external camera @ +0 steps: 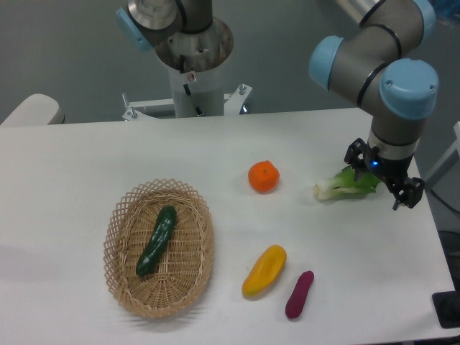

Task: Pick up the cucumber from the basket
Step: 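Move the gripper from the bok choy over the cucumber in the basket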

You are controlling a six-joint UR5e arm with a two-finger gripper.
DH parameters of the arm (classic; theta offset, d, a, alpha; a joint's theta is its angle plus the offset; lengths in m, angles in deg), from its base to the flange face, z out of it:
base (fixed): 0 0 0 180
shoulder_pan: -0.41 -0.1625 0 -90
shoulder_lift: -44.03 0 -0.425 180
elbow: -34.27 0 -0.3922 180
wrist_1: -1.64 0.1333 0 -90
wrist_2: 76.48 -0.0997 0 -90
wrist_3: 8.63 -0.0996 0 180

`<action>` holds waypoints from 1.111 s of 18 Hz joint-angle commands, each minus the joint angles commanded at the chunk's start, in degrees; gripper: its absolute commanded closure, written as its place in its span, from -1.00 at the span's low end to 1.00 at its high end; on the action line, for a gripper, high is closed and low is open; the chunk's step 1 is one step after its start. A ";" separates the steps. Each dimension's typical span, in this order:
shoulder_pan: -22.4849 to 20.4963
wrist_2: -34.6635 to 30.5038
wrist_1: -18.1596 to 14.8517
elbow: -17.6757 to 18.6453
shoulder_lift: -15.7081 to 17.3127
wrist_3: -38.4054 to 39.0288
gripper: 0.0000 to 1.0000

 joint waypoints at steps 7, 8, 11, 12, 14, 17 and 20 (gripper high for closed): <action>1.84 0.35 -0.79 1.75 2.02 5.08 -1.00; 2.72 0.44 -0.79 2.45 2.37 6.92 -1.00; 5.62 0.26 -0.70 5.53 4.30 12.46 -1.00; 6.76 0.35 -0.79 6.15 4.83 14.66 -1.00; 9.65 0.27 -0.79 7.03 5.62 19.57 -1.00; 13.61 0.00 -0.27 8.69 6.76 30.73 -1.00; 17.91 0.09 -0.18 8.88 6.77 38.91 -1.00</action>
